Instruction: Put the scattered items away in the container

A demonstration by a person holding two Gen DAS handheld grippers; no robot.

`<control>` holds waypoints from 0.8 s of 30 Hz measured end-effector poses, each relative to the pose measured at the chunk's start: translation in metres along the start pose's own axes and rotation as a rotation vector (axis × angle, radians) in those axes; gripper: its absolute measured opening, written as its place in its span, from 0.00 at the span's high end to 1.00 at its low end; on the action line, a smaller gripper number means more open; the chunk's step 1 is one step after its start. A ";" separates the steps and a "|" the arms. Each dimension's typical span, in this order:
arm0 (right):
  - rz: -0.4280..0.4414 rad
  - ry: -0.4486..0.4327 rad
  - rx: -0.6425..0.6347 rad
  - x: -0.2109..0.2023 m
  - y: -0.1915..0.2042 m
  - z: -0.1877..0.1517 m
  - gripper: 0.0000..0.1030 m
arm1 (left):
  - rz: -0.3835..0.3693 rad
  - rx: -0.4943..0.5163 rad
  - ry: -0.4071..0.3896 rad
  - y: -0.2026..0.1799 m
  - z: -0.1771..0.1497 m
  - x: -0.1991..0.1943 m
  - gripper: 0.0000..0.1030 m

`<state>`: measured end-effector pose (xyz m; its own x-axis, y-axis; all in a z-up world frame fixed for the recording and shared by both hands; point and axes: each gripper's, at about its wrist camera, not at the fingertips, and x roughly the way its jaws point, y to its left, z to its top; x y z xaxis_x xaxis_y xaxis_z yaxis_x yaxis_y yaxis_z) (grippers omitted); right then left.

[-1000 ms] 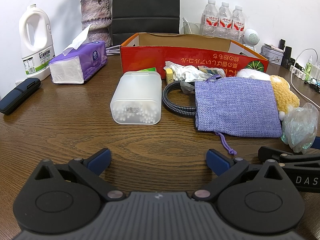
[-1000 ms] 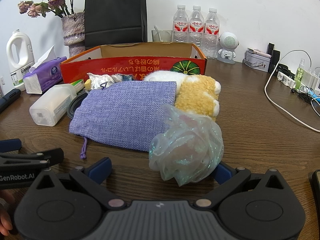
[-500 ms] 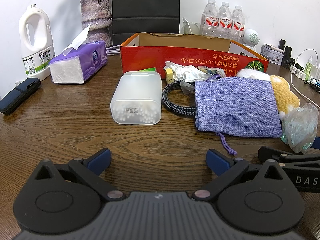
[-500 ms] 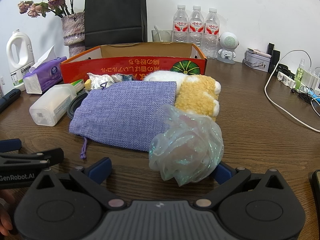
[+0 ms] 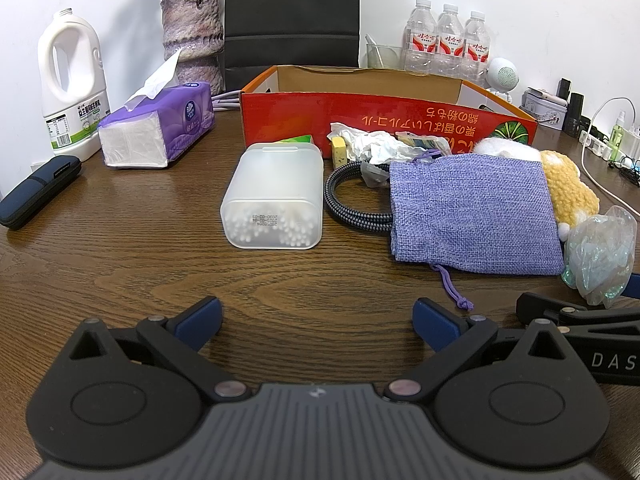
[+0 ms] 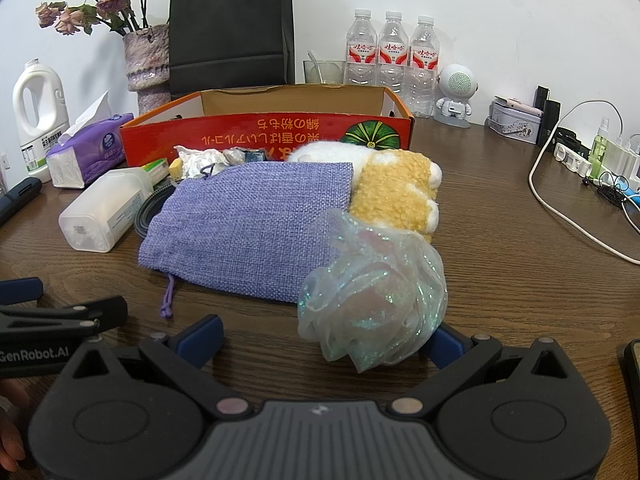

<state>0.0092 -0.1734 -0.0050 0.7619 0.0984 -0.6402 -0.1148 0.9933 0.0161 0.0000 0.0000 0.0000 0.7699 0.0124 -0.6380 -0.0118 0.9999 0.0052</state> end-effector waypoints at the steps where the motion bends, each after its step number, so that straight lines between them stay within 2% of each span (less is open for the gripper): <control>1: 0.000 0.000 0.000 0.000 0.000 0.000 0.00 | 0.000 0.000 0.000 0.000 0.000 0.000 0.00; 20: -0.003 -0.001 0.006 0.002 -0.001 0.000 0.00 | 0.005 0.016 -0.007 0.001 0.000 -0.001 0.00; 22: 0.019 0.008 -0.017 0.000 -0.005 0.004 0.00 | -0.034 0.044 -0.046 0.007 0.004 -0.006 0.00; 24: 0.047 0.025 -0.019 -0.008 -0.012 0.011 0.03 | -0.029 0.020 -0.155 0.018 0.012 -0.017 0.00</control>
<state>0.0115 -0.1851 0.0080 0.7390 0.1433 -0.6582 -0.1626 0.9862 0.0321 -0.0060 0.0181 0.0200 0.8591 -0.0180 -0.5115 0.0235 0.9997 0.0043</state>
